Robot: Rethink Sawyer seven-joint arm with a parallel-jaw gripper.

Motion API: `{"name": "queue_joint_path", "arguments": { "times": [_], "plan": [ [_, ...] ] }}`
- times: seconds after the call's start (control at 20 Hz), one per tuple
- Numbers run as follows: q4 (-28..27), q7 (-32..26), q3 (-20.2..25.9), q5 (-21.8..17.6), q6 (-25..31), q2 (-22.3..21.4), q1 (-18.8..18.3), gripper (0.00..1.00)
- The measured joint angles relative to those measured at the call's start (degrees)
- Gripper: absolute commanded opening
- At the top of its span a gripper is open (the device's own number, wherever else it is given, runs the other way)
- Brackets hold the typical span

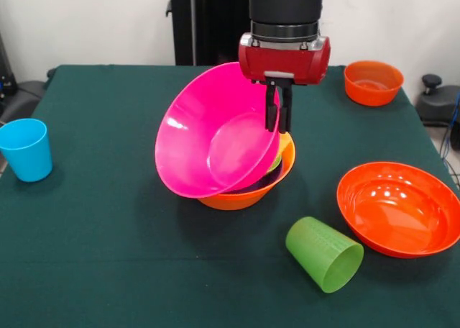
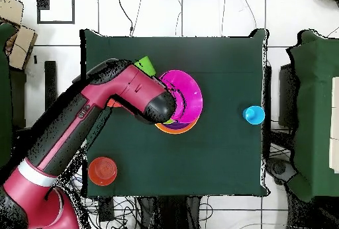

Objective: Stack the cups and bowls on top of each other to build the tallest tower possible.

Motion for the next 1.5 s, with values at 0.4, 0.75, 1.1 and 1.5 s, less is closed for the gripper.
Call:
{"name": "queue_joint_path", "arguments": {
  "times": [0.4, 0.75, 1.1, 1.5],
  "plan": [
    [0.1, 0.0, -1.7, 0.1, -0.5, 0.6, -1.4, 0.0],
    [7.5, 0.0, -24.4, 0.6, -22.0, 8.8, -11.7, 0.0],
    [13.4, 0.0, -32.7, 0.7, -35.3, 11.0, -16.9, 0.0],
    [15.8, 0.0, -35.3, 0.8, -37.1, 11.1, -16.4, 0.0]
  ]
}}
